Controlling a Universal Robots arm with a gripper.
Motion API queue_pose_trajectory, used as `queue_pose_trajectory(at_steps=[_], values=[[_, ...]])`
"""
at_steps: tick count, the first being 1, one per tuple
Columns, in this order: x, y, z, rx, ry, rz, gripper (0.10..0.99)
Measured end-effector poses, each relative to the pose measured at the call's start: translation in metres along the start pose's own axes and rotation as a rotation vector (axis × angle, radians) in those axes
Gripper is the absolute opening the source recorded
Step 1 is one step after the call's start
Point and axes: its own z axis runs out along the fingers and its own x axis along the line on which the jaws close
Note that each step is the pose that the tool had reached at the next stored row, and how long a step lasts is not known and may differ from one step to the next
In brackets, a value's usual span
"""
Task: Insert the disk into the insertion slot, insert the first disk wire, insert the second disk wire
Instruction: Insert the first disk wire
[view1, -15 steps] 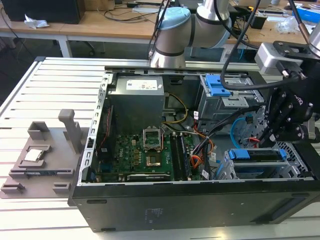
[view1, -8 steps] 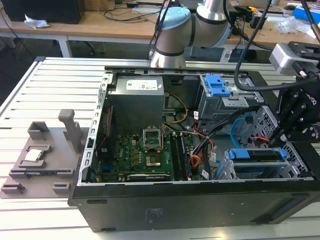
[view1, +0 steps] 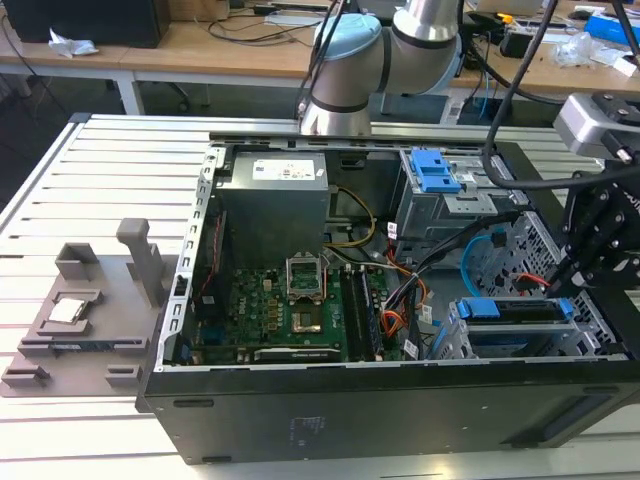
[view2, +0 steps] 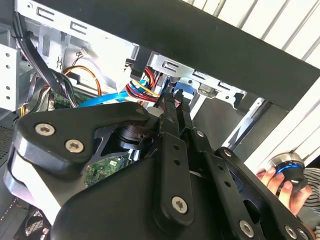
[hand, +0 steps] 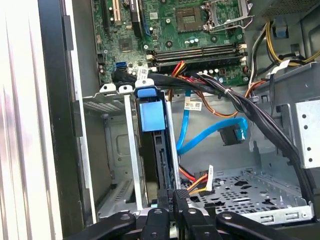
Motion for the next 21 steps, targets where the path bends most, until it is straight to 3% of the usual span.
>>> queue_pose_trajectory(at_steps=[3, 5, 21], values=[[0.0015, 0.0122, 0.0018, 0.000, 0.0000, 0.000, 0.169], [0.0019, 0.0155, 0.0044, 0.000, -0.0004, 0.000, 0.169], [0.0016, 0.0133, 0.0175, 0.000, 0.0008, -0.015, 0.169]])
